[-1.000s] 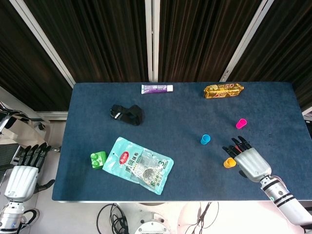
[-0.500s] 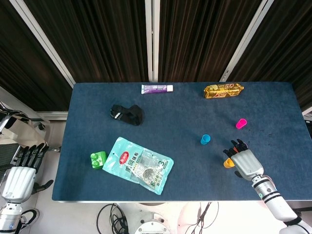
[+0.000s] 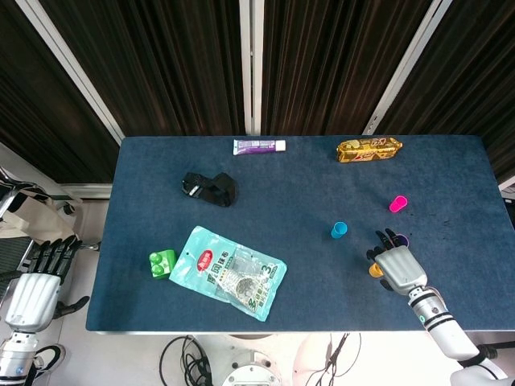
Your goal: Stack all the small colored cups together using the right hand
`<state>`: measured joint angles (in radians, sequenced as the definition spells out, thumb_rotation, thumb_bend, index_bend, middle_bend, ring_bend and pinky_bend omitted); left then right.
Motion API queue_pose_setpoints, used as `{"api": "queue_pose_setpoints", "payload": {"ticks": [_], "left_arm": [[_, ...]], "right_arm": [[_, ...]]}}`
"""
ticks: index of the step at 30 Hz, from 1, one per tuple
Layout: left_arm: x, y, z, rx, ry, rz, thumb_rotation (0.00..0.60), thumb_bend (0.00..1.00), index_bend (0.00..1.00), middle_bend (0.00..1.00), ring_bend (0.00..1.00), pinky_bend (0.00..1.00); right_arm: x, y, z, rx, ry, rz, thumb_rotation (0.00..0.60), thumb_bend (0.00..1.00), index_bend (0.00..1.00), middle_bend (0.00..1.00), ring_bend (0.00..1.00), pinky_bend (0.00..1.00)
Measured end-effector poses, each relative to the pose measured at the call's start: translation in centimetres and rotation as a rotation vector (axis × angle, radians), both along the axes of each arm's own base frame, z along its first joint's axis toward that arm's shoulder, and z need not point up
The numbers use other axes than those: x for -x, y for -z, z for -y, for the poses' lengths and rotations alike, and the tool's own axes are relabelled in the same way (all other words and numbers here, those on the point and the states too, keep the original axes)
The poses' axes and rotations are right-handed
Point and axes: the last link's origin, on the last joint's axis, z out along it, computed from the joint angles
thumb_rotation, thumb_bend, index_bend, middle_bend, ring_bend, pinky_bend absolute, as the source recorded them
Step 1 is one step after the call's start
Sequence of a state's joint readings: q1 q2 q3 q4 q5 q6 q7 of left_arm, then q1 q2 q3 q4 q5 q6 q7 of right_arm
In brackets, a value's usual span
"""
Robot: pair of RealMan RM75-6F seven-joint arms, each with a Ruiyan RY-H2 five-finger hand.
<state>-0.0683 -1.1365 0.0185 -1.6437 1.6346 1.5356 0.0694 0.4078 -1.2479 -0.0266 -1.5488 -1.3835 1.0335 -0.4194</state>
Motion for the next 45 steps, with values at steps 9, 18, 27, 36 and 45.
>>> {"api": "queue_pose_setpoints", "payload": {"ticks": [9,18,27,36,45], "left_arm": [[0.1,-0.1,0.0,-0.002,-0.001,0.002,0.600,0.06,0.04,0.00,0.00,0.00],[0.0,-0.2,0.2,-0.003,0.000,0.001,0.600,0.06,0.04,0.00,0.00,0.00],[-0.1,0.0,0.2,-0.001,0.008,0.002,0.600,0.06,0.04,0.00,0.00,0.00],[0.1,0.1,0.2,0.000,0.000,-0.001,0.600,0.06,0.04,0.00,0.00,0.00],[0.0,0.2,0.0,0.006,-0.002,-0.006,0.600,0.06,0.04,0.00,0.00,0.00]], "right_arm": [[-0.1,0.2,0.1,0.015,-0.004,-0.009,0.600,0.23,0.49,0.48,0.10,0.00],[-0.7,-1.2,0.4,0.064,-0.006,0.028,0.600,0.24,0.52,0.49,0.11,0.00],[-1.6,-6.1,1.9,0.242,-0.029,0.094,0.600,0.24,0.52,0.49,0.11,0.00],[0.4,-6.5,3.5,0.239,0.064,0.053,0.600,0.22,0.52,0.49,0.11,0.00],[1.2,-5.6,4.4,0.218,0.092,0.022,0.600,0.22,0.52,0.48,0.11,0.00]]}}
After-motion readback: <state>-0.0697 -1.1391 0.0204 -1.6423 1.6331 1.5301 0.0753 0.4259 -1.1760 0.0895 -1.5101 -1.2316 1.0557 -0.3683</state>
